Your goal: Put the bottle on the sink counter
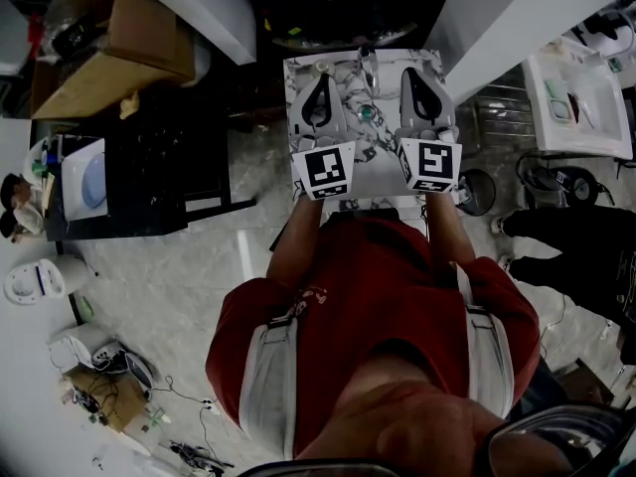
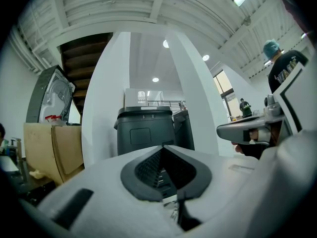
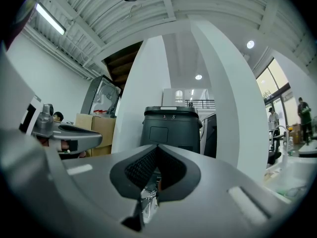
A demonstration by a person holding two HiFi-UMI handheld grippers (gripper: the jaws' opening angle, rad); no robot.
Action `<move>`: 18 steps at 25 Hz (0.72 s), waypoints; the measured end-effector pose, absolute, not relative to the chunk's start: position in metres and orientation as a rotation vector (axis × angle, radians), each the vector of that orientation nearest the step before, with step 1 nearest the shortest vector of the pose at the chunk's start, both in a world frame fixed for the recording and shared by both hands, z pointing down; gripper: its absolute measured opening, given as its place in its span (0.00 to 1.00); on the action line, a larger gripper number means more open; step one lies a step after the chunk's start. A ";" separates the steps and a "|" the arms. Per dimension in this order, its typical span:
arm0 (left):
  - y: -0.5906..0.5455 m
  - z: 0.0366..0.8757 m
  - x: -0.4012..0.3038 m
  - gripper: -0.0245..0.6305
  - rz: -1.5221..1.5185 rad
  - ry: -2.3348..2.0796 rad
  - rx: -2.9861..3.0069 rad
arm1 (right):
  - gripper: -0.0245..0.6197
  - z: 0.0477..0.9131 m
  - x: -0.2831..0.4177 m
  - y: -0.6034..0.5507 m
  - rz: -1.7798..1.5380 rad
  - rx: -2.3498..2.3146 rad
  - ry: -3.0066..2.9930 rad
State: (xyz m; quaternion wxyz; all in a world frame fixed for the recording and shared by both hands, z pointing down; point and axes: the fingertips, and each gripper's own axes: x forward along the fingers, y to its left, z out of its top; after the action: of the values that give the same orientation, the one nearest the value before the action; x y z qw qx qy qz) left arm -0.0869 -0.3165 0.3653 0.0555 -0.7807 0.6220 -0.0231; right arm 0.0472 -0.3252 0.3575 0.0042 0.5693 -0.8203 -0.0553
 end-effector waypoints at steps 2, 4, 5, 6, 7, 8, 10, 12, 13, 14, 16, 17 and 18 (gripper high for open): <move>-0.316 0.366 -0.086 0.04 -0.075 1.884 -2.370 | 0.04 0.357 0.046 -0.325 -0.179 1.777 -2.571; -0.316 0.367 -0.085 0.04 -0.079 1.882 -2.373 | 0.04 0.357 0.046 -0.324 -0.182 1.773 -2.571; -0.316 0.367 -0.085 0.04 -0.079 1.881 -2.374 | 0.04 0.356 0.046 -0.324 -0.183 1.773 -2.570; -0.316 0.367 -0.085 0.04 -0.079 1.880 -2.375 | 0.04 0.356 0.046 -0.324 -0.184 1.774 -2.570; -0.316 0.367 -0.084 0.04 -0.079 1.879 -2.375 | 0.04 0.356 0.047 -0.324 -0.185 1.774 -2.570; -0.316 0.367 -0.084 0.04 -0.078 1.880 -2.375 | 0.04 0.355 0.047 -0.323 -0.186 1.774 -2.569; -0.315 0.366 -0.085 0.04 -0.073 1.883 -2.375 | 0.04 0.355 0.048 -0.323 -0.188 1.776 -2.566; -0.315 0.365 -0.084 0.04 -0.066 1.885 -2.374 | 0.04 0.355 0.049 -0.322 -0.188 1.779 -2.563; -0.314 0.364 -0.083 0.04 -0.064 1.885 -2.373 | 0.04 0.355 0.050 -0.322 -0.187 1.779 -2.562; -0.314 0.364 -0.082 0.04 -0.064 1.885 -2.373 | 0.04 0.355 0.050 -0.322 -0.187 1.779 -2.562; -0.314 0.365 -0.082 0.04 -0.066 1.884 -2.373 | 0.04 0.356 0.051 -0.321 -0.186 1.778 -2.561; -0.314 0.365 -0.081 0.04 -0.068 1.884 -2.374 | 0.04 0.356 0.051 -0.321 -0.186 1.778 -2.560; -0.315 0.365 -0.081 0.04 -0.069 1.883 -2.375 | 0.04 0.356 0.051 -0.321 -0.186 1.779 -2.558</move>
State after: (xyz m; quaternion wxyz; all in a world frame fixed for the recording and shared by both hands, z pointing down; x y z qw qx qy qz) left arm -0.0809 -0.3146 0.3651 0.0549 -0.7823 0.6201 -0.0227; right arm 0.0513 -0.3208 0.3557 0.0102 0.5700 -0.8194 -0.0596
